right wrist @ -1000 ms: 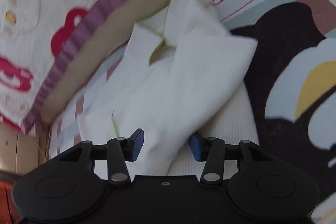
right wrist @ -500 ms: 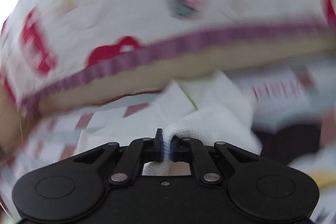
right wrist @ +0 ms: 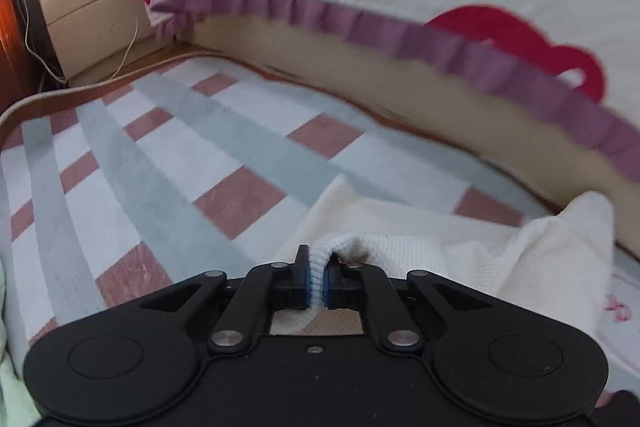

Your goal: Fold clothes

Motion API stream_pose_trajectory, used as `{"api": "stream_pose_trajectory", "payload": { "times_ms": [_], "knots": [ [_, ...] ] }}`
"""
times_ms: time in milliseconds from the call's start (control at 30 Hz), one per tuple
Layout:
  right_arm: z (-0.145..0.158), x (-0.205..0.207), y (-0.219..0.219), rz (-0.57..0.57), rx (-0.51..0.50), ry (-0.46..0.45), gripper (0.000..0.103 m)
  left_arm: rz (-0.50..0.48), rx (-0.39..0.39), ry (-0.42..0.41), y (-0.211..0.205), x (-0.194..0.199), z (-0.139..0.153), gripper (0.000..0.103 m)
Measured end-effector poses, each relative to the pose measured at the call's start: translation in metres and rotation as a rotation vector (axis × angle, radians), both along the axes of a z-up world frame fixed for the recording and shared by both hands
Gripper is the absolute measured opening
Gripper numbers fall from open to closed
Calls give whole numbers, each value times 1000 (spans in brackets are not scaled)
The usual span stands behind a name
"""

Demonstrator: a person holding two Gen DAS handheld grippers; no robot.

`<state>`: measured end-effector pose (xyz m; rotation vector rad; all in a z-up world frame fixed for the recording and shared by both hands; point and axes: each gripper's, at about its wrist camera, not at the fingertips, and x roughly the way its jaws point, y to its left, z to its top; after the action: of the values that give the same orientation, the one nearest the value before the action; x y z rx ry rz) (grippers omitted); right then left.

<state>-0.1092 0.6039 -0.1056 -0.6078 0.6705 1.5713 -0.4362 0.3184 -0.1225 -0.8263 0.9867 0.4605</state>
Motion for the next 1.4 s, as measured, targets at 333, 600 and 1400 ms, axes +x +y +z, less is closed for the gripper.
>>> {"api": "stream_pose_trajectory", "payload": {
  "times_ms": [333,600,1400],
  "knots": [
    [-16,12,7,-121,-87,390,36,-54,-13,111,8,-2,-9,4],
    [22,25,-147,-94,60,426,36,-10,-68,119,14,-23,-18,4],
    [-63,35,-448,-2,-256,786,53,-43,29,214,4,4,-13,51]
  ]
}}
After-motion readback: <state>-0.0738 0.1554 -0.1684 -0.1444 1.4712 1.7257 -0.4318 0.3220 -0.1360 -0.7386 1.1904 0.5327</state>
